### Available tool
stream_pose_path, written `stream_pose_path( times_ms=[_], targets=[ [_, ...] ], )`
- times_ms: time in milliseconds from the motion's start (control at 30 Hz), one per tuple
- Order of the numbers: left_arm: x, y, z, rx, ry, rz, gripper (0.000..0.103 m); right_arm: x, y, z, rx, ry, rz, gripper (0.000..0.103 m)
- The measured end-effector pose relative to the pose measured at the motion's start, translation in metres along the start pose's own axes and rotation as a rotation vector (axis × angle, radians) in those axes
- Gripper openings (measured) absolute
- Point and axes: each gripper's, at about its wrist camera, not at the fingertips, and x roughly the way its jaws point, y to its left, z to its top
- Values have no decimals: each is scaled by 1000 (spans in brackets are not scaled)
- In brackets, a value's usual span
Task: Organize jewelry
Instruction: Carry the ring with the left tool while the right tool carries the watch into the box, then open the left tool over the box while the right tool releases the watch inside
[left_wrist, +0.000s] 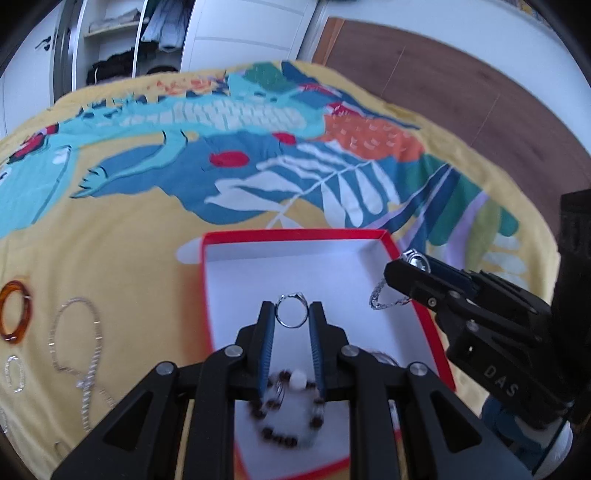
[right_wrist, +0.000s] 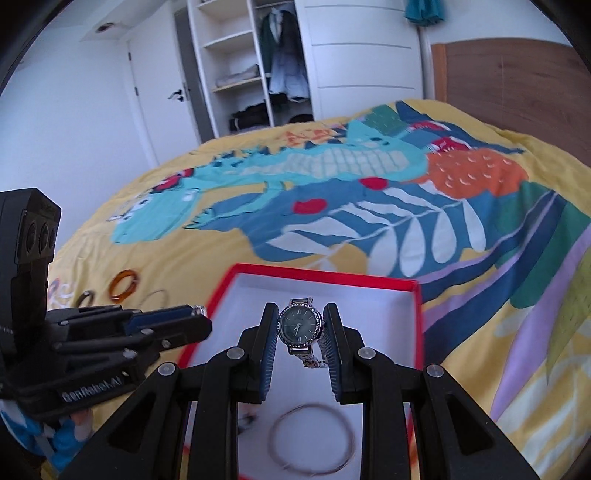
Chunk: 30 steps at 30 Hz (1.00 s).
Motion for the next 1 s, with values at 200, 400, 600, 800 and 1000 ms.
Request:
stream_pose_path(
  times_ms=[200, 400, 600, 800, 1000],
  targets=[
    [37, 2, -1, -22, 67, 73, 17, 30, -22, -4, 34, 71, -14, 25],
    [56, 4, -12, -17, 122, 123, 17, 54, -26, -16, 22, 176, -21, 25],
    [58, 1, -15, 7, 112, 150, 18, 63, -29, -24, 5, 219, -60, 25],
    [56, -3, -16, 46, 101, 165, 19, 61, -32, -25, 17, 217, -61, 25],
    [37, -10, -14, 58, 77, 116, 19, 38, -34, -15, 33, 165, -67, 32]
  ],
)
